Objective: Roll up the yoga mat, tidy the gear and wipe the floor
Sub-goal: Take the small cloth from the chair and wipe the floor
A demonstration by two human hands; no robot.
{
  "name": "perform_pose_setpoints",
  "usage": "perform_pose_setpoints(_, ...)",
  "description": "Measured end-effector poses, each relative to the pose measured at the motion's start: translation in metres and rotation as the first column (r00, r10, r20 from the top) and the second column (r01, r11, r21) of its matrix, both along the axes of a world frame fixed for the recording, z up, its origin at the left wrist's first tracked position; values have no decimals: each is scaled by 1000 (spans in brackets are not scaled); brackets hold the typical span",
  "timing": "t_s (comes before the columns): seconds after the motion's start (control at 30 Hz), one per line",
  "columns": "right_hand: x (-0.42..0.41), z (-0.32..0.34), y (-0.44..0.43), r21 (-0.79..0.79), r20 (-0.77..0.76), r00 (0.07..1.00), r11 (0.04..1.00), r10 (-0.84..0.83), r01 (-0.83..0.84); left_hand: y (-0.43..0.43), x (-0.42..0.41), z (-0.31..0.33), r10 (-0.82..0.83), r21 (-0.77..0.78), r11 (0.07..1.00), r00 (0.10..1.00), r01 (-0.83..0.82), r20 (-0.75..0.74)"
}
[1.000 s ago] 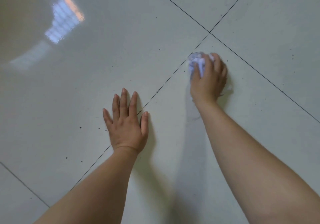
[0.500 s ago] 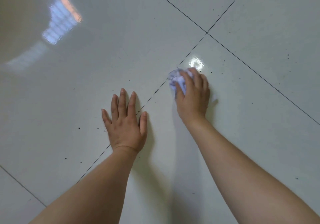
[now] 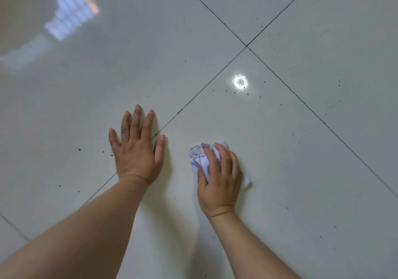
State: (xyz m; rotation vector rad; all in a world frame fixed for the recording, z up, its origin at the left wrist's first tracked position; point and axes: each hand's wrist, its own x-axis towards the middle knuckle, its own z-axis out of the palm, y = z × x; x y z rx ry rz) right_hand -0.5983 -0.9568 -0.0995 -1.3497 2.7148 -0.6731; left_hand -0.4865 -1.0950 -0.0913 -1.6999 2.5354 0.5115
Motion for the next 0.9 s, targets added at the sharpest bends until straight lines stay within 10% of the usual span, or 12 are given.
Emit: perform_pose_setpoints(0.9, 2, -1, 0, -1, -16, 1000, 1000, -10, 10, 101, 72, -3, -157, -57, 986, 987, 154, -38)
